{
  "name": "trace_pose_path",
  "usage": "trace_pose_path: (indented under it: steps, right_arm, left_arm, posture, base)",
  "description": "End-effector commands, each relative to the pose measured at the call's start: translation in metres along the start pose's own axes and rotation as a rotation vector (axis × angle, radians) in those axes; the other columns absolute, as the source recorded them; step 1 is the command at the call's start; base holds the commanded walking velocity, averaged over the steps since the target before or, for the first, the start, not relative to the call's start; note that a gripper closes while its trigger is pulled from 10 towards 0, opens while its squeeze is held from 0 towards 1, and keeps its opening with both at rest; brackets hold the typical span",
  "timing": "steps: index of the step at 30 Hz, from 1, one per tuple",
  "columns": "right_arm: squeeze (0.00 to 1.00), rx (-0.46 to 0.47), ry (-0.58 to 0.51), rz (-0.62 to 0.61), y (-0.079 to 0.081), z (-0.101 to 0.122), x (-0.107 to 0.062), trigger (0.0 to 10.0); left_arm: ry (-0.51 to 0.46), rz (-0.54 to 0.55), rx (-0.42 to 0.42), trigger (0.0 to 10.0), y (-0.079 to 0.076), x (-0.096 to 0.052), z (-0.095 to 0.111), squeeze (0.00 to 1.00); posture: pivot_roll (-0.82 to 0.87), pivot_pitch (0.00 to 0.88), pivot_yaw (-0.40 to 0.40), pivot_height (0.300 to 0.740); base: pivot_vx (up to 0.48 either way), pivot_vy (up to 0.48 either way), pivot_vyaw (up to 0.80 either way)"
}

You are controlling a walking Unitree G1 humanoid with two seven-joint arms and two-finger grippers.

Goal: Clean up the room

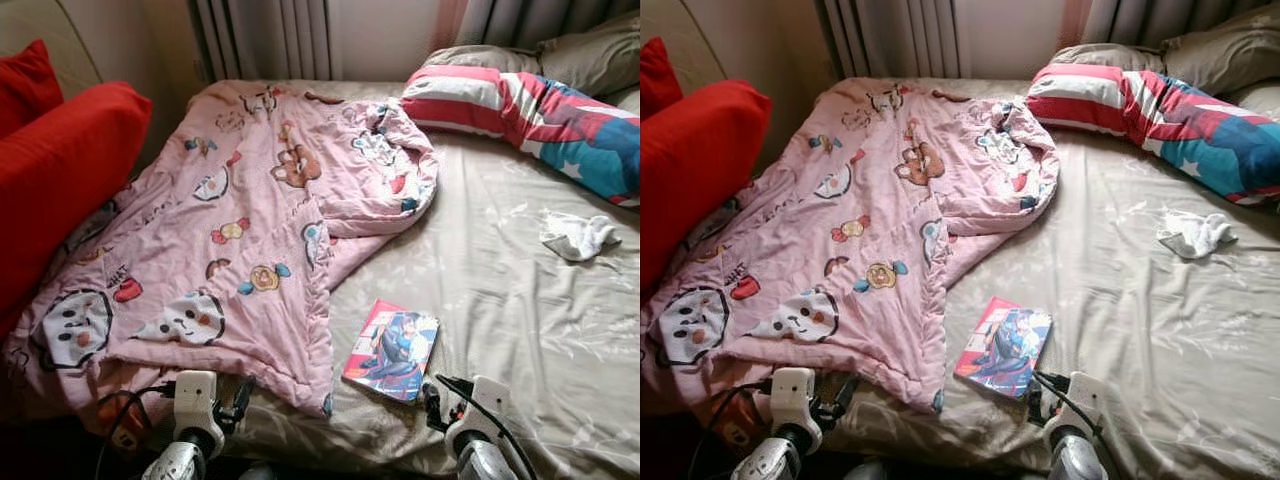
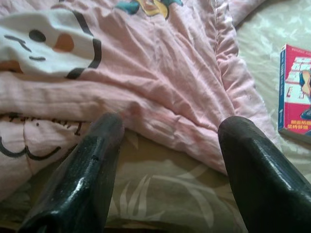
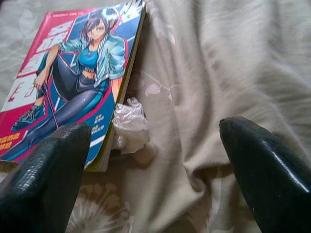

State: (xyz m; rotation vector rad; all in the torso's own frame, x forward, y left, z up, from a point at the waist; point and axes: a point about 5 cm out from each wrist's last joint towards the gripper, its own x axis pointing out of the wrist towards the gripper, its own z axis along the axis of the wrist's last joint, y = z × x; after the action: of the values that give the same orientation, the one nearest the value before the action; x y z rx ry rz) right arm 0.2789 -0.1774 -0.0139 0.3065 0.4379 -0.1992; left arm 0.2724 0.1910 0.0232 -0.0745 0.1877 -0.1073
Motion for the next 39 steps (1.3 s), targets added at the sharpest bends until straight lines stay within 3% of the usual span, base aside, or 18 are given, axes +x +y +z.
trace_pose_path:
  steps: [1, 8, 22, 29, 33, 36, 39]
  right_arm:
    - [0.0, 0.019, 0.004, -0.003, 0.001, -0.002, 0.0, 10.0]
    - [0.0, 0.031, -0.009, 0.009, 0.009, 0.01, 0.006, 10.0]
    - [0.0, 0.089, -0.048, -0.025, 0.011, 0.023, 0.01, 10.0]
    - [0.0, 0.21, -0.057, 0.002, 0.019, 0.035, 0.016, 10.0]
    - [0.0, 0.179, -0.059, 0.012, 0.023, 0.041, 0.018, 10.0]
    - [0.0, 0.068, -0.046, 0.001, 0.022, 0.043, 0.019, 10.0]
    - [0.0, 0.106, -0.058, -0.013, 0.019, 0.05, 0.021, 10.0]
  left_arm:
    - [0.02, 0.001, -0.005, 10.0, 0.002, -0.005, -0.004, 0.0]
    - [0.017, 0.001, 0.009, 10.0, 0.006, -0.008, -0.003, 0.0]
    - [0.008, -0.015, 0.034, 10.0, 0.005, -0.014, 0.002, 0.0]
    - [0.001, -0.022, 0.046, 10.0, 0.006, -0.022, 0.006, 0.0]
    - [-0.026, -0.026, 0.062, 10.0, 0.004, -0.022, 0.016, 0.0]
    - [-0.07, -0.037, 0.065, 10.0, 0.0, -0.02, 0.03, 0.0]
    - [-0.114, -0.057, 0.076, 10.0, -0.007, -0.019, 0.046, 0.0]
  posture:
    - [0.0, 0.237, 0.061, 0.633]
    - [0.01, 0.249, 0.069, 0.613]
    - [0.03, 0.279, 0.089, 0.613]
    - [0.04, 0.304, 0.097, 0.613]
    - [0.05, 0.326, 0.099, 0.613]
    - [0.05, 0.34, 0.099, 0.613]
    - [0.06, 0.358, 0.098, 0.613]
  base:
    - [0.0, 0.0, 0.0]
    - [0.0, 0.0, 0.0]
    - [0.0, 0.0, 0.0]
    - [0.0, 0.0, 0.0]
    - [0.0, 0.0, 0.0]
    - [0.0, 0.0, 0.0]
    - [0.0, 0.0, 0.0]
